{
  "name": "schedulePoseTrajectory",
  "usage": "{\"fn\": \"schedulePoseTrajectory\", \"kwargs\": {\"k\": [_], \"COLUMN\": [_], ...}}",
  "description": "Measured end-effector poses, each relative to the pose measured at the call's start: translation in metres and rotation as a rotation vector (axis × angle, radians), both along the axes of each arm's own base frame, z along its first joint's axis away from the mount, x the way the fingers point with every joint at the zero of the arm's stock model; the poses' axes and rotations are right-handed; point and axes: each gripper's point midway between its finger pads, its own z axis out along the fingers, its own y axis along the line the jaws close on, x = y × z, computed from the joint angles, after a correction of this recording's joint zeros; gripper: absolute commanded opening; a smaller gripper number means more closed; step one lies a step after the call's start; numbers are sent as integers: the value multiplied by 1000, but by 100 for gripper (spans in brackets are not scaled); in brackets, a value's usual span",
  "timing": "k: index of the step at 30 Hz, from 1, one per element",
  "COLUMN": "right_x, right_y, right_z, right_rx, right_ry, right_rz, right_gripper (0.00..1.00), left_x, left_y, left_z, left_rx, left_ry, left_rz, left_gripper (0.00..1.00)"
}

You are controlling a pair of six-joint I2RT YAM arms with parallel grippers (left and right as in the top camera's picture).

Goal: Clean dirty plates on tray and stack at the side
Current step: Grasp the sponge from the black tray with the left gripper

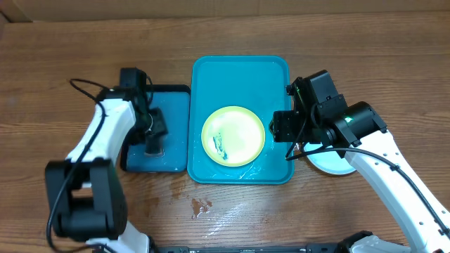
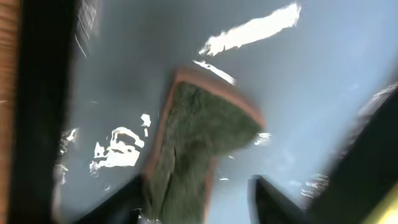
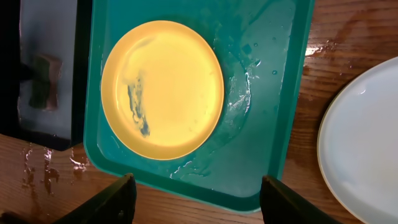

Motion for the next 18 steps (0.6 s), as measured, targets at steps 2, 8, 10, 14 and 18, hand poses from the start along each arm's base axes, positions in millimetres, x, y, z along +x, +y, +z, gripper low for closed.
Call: {"fn": "schedulePoseTrajectory", "kwargs": {"k": [2,8,10,14,18], "right_x": [0,4,9,25,49], "right_y": [0,-5,-11,-18,-11], "right_z": [0,-6,-12,-27,-48], "right_rx": [0,-25,-49,-63,-46], "right_ry": [0,12,26,45,43], "right_rz": [0,-49,-114,-215,-196], "right_gripper": [64,54,54,55,62], "left_x": [-16,-25,-32,-32,-1], "left_y": [0,0,0,-3,-5], "left_z": [-27,-35,-32,-12,27], "left_rx": [0,-2,-4,-19,-31], "left_ry": [90,155,191,229,130], "left_rz": [-14,-18,-18,-18,-19], "left_gripper": [4,4,4,4,4]}}
